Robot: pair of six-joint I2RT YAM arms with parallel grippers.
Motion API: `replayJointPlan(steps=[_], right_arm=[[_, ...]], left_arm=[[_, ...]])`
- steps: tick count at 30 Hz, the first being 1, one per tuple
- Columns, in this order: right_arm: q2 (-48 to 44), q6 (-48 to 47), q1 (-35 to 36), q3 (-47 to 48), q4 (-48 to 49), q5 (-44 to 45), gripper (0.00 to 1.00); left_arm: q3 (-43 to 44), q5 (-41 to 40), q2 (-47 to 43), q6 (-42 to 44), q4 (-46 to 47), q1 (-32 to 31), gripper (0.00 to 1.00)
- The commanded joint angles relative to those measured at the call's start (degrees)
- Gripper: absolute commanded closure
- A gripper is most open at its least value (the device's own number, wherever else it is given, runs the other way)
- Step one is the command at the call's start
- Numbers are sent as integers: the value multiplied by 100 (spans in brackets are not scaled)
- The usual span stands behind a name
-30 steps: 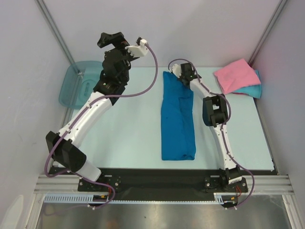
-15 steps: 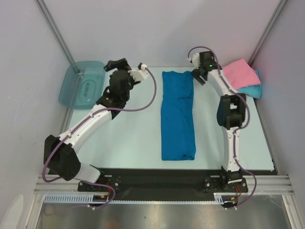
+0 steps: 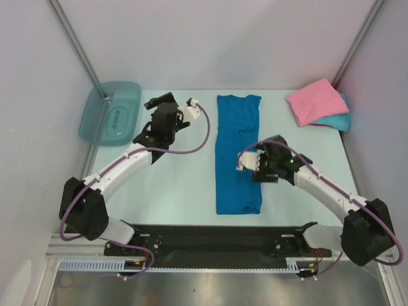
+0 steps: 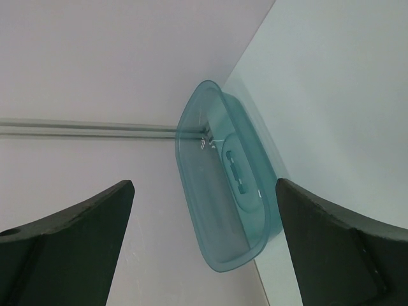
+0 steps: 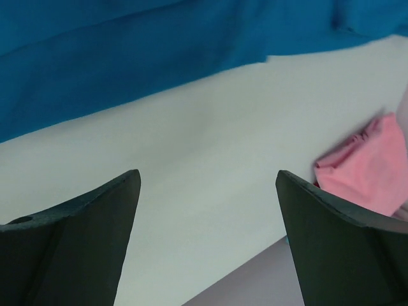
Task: Fold and stack the t-shirts
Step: Fold the tshirt
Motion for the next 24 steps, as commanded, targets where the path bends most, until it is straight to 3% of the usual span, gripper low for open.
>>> replayJointPlan(steps=[1,7,13,17,24], right_arm=[[-520,-641,460,-786,321,-167,7],[-680,-554,1495,-1613,778,298,9],[-249,789,2271,-701,287,133,12],[-196,993,2693,-297,58,114,14],[-178,1485,2711,-410,-503,-78,17]], left_arm=[[288,-86,1,-327,139,-26,0],[121,-24,-131,-424,165,-26,0],[138,-16,-26,-600,420,-26,0],[182,28,-25,-670,525,-35,0],[104,11,-175,-714,709,-35,0]])
